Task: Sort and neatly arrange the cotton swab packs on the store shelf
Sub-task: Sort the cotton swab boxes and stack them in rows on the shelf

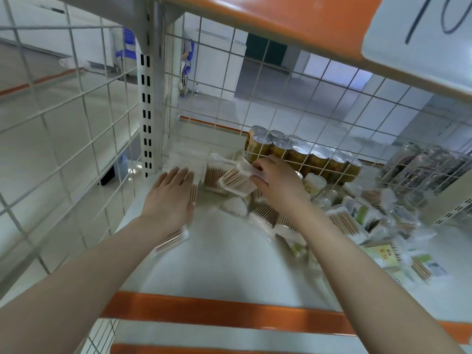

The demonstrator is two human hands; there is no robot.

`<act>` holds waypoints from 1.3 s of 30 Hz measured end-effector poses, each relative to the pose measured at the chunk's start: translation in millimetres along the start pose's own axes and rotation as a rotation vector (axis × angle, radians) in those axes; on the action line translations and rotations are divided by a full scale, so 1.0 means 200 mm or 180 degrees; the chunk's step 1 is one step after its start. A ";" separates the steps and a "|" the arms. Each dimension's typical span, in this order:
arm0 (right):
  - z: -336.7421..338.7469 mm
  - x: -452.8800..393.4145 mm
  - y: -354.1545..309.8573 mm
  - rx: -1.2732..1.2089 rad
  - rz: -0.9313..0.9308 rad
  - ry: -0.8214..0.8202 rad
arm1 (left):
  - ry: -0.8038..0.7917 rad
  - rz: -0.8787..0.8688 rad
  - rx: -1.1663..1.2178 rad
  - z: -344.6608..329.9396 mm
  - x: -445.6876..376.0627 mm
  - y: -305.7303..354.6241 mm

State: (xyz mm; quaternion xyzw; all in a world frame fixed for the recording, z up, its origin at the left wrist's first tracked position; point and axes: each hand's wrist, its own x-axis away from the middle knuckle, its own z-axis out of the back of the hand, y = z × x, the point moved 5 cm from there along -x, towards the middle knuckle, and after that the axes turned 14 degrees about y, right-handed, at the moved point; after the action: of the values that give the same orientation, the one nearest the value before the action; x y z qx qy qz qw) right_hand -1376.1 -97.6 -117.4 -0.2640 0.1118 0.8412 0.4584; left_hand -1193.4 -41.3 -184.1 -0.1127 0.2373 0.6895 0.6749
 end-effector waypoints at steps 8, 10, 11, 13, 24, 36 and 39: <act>-0.16 -0.13 -0.05 -0.0168 -0.0151 -0.0007 | -0.0219 0.0016 0.0018 -0.03 -0.03 -0.04; -0.21 -0.14 -0.07 -0.0137 -0.0117 -0.0056 | -0.0255 0.0040 0.0031 -0.04 -0.04 -0.05; -0.23 -0.15 -0.08 -0.0104 -0.0103 -0.0078 | -0.0269 0.0055 0.0031 -0.04 -0.04 -0.05; -0.26 -0.16 -0.08 -0.0033 -0.0105 -0.0134 | -0.0302 0.0082 0.0039 -0.06 -0.04 -0.04; -0.39 -0.19 -0.12 0.0155 0.0071 -0.0312 | -0.0297 0.0147 0.0165 -0.06 -0.05 -0.03; -0.43 -0.14 -0.12 0.0141 0.0037 -0.0213 | -0.0227 0.0173 0.0296 -0.07 -0.05 -0.02; -0.42 -0.13 -0.12 0.0238 0.0176 -0.0262 | -0.0231 0.0192 0.0287 -0.07 -0.05 -0.02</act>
State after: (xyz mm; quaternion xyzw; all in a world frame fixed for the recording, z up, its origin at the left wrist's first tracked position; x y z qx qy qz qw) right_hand -1316.9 -138.9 -173.1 -0.2086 0.1314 0.8589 0.4488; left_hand -1190.6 -56.9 -192.2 -0.0500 0.2467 0.7018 0.6664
